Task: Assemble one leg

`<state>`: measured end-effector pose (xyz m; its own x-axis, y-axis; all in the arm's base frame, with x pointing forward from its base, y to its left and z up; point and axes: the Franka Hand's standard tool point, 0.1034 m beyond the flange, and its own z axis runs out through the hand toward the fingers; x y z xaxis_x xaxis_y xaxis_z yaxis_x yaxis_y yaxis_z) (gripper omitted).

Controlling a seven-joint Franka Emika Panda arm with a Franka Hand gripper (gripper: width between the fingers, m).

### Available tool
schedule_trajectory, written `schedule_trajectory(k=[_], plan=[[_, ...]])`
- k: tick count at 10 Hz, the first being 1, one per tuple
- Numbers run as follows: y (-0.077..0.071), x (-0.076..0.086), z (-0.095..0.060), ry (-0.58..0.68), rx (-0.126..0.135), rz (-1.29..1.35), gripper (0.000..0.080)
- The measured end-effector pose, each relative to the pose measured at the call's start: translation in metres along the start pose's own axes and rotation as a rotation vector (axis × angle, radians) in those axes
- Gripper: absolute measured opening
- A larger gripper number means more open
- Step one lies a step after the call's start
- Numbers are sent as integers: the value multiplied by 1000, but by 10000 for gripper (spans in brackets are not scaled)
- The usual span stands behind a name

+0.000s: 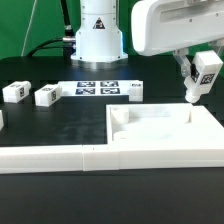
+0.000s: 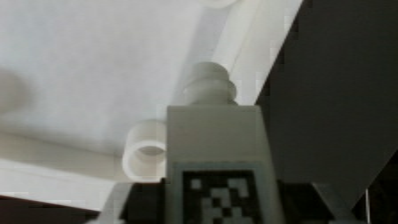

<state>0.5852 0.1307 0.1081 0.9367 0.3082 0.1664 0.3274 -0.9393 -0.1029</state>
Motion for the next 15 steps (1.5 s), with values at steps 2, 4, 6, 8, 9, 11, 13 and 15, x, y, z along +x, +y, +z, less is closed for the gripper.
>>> schedule_trajectory(k=[2,4,6,8,9,11,13,15], plan=[[13,4,-1,199,-62,-27,290],[28,0,2,238,-85,-31,290],[34,12,6,241,-83,-33,290],[38,25,9,252,-80,-29,290],[37,31,12,257,-78,-28,290],[34,38,20,261,-71,-29,290],[30,36,28,255,-67,-31,290],[26,32,36,273,-72,-32,290]])
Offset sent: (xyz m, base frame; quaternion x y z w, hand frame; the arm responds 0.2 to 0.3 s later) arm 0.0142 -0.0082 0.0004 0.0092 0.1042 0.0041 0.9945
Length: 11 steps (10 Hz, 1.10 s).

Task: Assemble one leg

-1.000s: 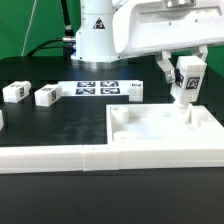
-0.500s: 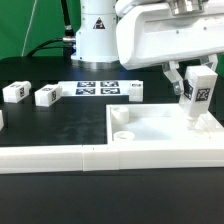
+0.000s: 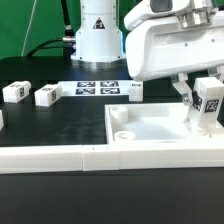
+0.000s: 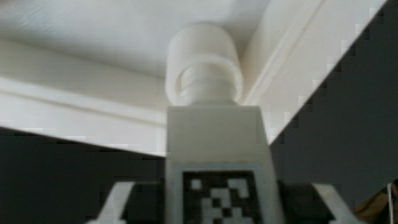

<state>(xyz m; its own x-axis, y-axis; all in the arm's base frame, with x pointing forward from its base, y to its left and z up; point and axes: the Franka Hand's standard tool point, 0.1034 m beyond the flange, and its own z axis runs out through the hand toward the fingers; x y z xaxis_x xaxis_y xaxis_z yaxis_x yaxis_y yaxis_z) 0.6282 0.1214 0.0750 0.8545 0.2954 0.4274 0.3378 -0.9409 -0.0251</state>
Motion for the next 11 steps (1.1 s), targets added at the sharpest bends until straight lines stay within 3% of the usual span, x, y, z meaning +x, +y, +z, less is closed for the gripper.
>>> schedule_trajectory(k=[4,8,9,10,11], plan=[[0,-6,3,6,-4,-1,290],[2,-16,3,80,-37,0,290],[2,-16,3,79,-36,0,371],[2,-16,3,79,-36,0,371],[2,-16,3,79,-36,0,507]])
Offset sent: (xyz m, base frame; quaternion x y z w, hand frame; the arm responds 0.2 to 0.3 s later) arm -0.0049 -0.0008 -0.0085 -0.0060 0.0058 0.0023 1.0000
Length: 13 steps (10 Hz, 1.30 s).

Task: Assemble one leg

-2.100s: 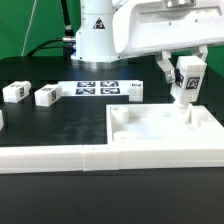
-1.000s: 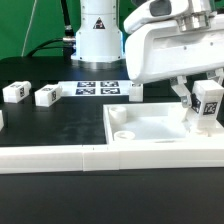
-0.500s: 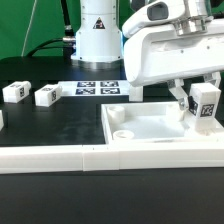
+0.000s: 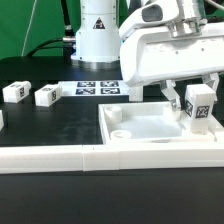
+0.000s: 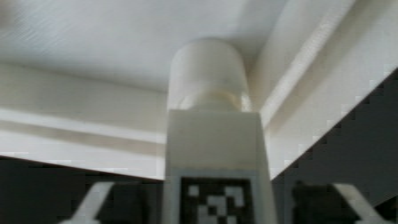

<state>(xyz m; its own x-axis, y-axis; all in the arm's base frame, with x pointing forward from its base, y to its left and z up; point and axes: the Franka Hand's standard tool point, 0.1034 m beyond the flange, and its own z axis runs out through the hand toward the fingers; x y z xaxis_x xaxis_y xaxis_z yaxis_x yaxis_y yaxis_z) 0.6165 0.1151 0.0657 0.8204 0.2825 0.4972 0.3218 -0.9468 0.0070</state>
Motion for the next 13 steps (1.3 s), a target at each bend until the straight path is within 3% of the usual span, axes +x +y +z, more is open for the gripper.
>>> schedule_trajectory(k=[1,7,10,13], plan=[[0,0,0,0,0,0,619],[0,0,0,0,0,0,649],[-2,13,-17,-34,14,-10,649],[-7,8,-14,-87,35,-4,649]])
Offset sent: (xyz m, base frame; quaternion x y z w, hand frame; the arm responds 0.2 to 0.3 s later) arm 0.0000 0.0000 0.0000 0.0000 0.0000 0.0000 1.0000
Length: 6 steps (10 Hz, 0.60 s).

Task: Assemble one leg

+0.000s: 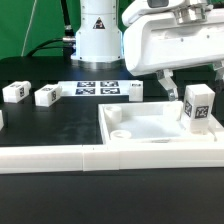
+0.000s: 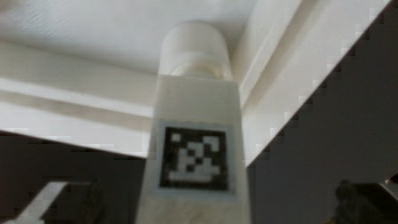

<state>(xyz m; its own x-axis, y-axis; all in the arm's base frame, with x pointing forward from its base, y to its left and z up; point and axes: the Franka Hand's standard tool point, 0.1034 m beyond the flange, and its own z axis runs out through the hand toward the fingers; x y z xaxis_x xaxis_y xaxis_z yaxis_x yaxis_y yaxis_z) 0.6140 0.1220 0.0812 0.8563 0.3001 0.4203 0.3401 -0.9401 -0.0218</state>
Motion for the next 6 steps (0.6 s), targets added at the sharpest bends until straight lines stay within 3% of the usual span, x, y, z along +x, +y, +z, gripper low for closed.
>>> schedule_trajectory(k=[1,3,6], plan=[[-11,-5,0,-153,51,19,649],[-5,-8,3,-257,71,22,649],[-3,-13,0,-515,142,14,649]])
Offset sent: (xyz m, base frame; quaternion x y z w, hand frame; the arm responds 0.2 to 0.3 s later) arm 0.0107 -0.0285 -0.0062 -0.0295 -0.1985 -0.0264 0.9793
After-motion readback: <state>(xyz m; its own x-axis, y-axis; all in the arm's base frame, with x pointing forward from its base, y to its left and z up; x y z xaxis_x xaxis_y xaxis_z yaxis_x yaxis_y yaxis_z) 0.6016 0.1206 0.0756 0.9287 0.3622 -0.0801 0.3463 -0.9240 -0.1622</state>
